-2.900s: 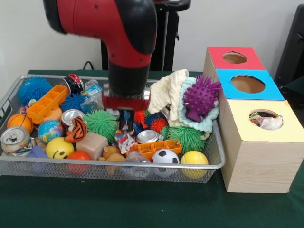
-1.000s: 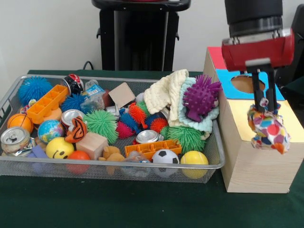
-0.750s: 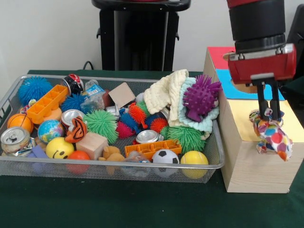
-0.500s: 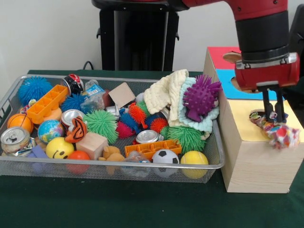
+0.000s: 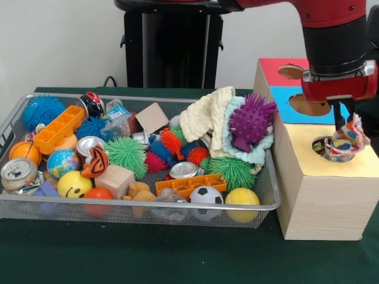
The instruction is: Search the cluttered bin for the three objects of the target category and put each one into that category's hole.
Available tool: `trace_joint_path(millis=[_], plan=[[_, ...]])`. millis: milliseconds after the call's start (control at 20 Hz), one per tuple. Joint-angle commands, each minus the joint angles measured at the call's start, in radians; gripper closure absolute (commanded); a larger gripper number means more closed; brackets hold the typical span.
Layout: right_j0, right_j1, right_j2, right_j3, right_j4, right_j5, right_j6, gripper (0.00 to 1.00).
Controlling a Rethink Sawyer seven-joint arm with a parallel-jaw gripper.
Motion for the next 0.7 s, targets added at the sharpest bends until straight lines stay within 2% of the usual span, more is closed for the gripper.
trace_joint_path(millis=[50, 400, 700], plan=[[0.039, 0.044, -0.074, -0.001, 0.038, 0.176, 0.333, 1.00], [0.110, 0.113, -0.198, -0.062, 0.016, 0.121, 0.331, 1.00], [0.115, 0.191, -0.209, -0.086, 0.038, 0.034, 0.301, 1.00]])
